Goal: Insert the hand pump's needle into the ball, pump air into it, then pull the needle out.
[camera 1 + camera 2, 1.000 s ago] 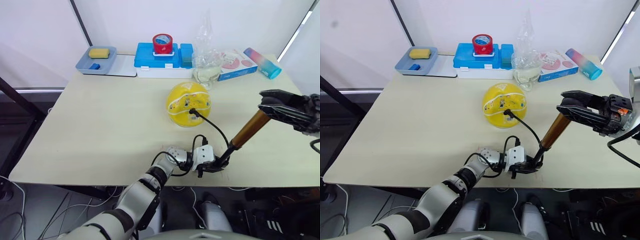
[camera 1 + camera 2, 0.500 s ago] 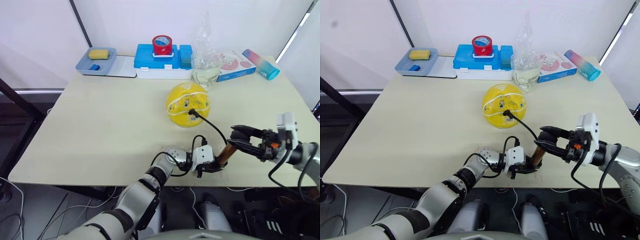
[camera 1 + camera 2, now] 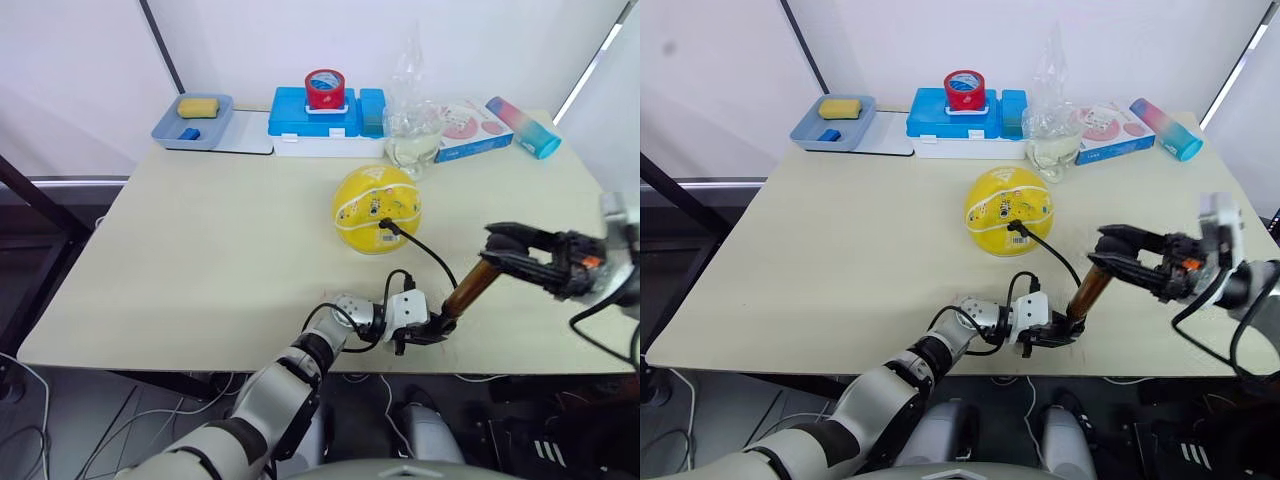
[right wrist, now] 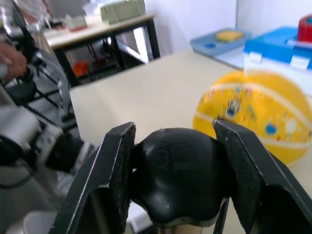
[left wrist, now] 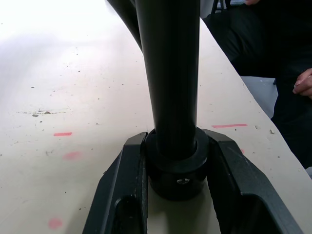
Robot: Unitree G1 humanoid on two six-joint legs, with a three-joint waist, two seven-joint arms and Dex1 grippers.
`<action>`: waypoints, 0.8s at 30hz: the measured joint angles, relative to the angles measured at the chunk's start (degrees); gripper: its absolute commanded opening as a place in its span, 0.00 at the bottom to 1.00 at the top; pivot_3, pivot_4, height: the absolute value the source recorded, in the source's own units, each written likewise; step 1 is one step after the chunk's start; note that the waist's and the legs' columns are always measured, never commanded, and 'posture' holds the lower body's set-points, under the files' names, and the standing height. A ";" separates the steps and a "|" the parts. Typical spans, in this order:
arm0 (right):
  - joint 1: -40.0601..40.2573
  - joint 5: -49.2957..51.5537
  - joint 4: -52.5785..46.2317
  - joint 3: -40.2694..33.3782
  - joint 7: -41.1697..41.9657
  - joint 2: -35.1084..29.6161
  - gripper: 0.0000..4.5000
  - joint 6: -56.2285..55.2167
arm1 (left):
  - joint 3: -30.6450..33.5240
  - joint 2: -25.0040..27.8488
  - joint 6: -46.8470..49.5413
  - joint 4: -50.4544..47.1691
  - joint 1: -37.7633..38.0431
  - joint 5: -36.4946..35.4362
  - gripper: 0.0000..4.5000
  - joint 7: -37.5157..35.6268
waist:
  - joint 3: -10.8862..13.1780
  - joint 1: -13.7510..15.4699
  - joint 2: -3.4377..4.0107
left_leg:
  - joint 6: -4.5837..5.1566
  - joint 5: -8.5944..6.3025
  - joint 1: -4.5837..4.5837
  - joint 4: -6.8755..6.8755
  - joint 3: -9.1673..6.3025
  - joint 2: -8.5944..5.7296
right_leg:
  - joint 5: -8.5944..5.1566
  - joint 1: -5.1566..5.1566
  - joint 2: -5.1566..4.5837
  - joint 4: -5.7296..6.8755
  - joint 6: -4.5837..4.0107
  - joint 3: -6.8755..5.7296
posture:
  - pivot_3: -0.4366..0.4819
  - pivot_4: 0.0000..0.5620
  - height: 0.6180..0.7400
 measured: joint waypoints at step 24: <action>6.62 -20.05 2.52 15.64 2.40 8.40 0.46 -15.03 | -0.01 0.73 -0.02 0.21 0.05 0.08 0.26 0.62 | -0.18 -1.01 -0.22 | 0.00 0.00 0.24 0.02 0.01 0.02 | 0.00 0.18 0.04 0.02 0.02 0.03 | 0.48 0.27 1.00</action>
